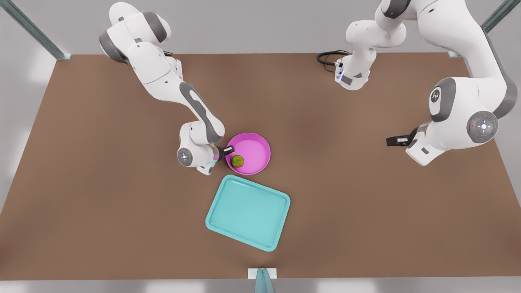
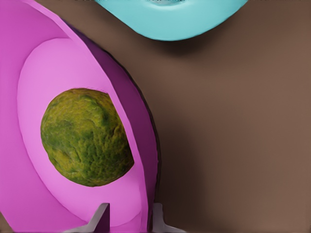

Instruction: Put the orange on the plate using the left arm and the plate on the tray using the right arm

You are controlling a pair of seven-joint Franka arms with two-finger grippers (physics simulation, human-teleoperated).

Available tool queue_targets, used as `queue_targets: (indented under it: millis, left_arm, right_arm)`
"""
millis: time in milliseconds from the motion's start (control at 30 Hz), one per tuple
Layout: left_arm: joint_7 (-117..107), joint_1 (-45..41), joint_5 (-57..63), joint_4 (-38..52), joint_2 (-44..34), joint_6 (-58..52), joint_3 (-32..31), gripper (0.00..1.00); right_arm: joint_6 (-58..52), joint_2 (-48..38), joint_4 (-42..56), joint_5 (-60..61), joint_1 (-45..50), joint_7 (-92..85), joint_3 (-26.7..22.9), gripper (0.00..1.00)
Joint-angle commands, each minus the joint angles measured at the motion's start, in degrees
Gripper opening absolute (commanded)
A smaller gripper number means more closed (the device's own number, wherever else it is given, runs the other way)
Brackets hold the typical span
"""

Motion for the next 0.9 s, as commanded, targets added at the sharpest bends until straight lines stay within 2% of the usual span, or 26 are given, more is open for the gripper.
queue_targets:
  millis: [0, 233, 533, 867]
  left_arm:
    - [0.67, 0.0, 0.04, -0.06, 0.02, -0.02, 0.0, 1.0]
    - [0.67, 0.0, 0.05, 0.02, 0.38, -0.02, 0.17, 1.0]
    - [0.67, 0.0, 0.05, 0.02, 0.29, -0.1, 0.17, 1.0]
    - [0.67, 0.0, 0.05, -0.06, 0.11, -0.28, 0.17, 1.0]
  right_arm:
    - [-1.85, -0.06, 0.35, 0.02, -0.09, -3.13, 0.01, 0.41]
    - [-1.94, -0.32, 0.53, 0.02, -0.53, -4.54, 0.18, 0.25]
    - [-5.46, -1.38, 5.09, 0.64, -0.18, -3.92, 0.27, 0.21]
    - [-7.21, 1.78, 18.27, 6.7, -1.68, -0.15, -0.25, 0.21]
